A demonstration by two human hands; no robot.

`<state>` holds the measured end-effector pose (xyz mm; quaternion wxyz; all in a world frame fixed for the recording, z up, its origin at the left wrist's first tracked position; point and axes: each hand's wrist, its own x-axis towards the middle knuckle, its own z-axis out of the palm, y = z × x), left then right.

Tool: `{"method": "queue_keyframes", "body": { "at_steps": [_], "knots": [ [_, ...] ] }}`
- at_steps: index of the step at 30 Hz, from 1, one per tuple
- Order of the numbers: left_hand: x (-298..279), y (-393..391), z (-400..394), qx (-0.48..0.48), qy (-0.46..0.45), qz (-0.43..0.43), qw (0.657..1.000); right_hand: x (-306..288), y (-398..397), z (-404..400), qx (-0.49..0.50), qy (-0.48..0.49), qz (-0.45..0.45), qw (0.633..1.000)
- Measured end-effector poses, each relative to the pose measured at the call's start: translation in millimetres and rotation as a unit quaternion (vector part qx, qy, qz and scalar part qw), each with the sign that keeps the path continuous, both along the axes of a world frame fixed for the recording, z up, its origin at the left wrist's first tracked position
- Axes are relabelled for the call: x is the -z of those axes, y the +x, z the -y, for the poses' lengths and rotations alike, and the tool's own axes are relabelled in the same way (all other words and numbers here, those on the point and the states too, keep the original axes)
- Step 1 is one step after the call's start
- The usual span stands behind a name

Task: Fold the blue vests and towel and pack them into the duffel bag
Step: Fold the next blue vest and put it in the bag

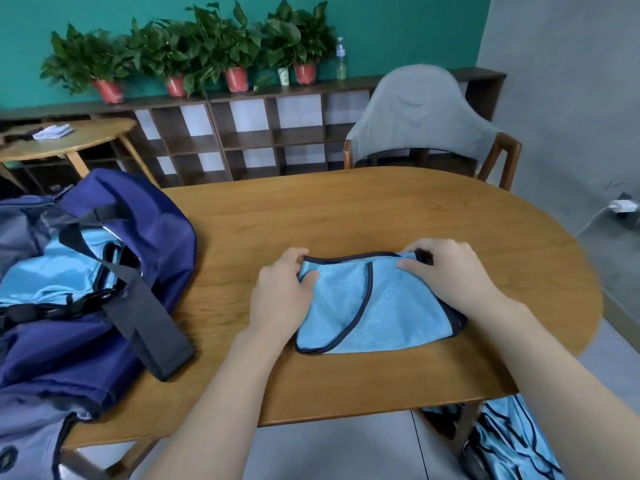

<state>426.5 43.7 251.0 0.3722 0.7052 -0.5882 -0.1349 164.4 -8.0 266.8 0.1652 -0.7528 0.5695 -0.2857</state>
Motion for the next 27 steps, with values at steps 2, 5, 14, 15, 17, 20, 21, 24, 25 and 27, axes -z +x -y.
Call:
{"method": "queue_keyframes", "body": {
  "at_steps": [2,5,14,15,17,20,21,24,25,27],
  "knots": [
    [0.9,1.0,2.1,-0.012,-0.005,0.016,1.000,1.2,0.4,5.6,0.004,0.006,-0.008,1.000],
    [0.4,1.1,2.5,-0.026,-0.003,0.056,0.998,-0.2,4.1,9.9,0.004,0.016,-0.016,1.000],
    [9.3,5.8,-2.6,0.180,-0.049,0.178,0.966,-10.4,6.1,-6.9,0.013,-0.005,-0.027,1.000],
    [10.9,6.7,-3.8,0.183,-0.029,0.171,0.968,-13.5,7.5,-15.3,0.019,-0.043,-0.056,0.997],
    [10.9,8.6,-6.2,0.170,-0.004,0.168,0.971,-17.6,14.4,-37.9,0.016,-0.155,-0.089,0.984],
    [6.1,9.1,-11.7,0.154,0.004,0.175,0.972,-14.5,30.6,-77.1,-0.013,-0.184,-0.037,0.982],
    [4.8,8.8,-14.4,0.148,0.005,0.180,0.972,-9.9,35.2,-87.9,-0.022,-0.143,-0.030,0.989],
    [3.7,10.6,-25.1,0.124,0.001,0.199,0.972,7.5,36.4,-100.2,-0.044,-0.032,-0.054,0.997],
    [3.4,12.2,-29.8,0.117,-0.005,0.204,0.972,10.1,32.8,-98.7,-0.057,-0.031,-0.071,0.995],
    [2.9,15.3,-40.7,0.116,-0.024,0.200,0.972,10.5,23.0,-91.5,-0.065,-0.055,-0.131,0.988]
  ]
}}
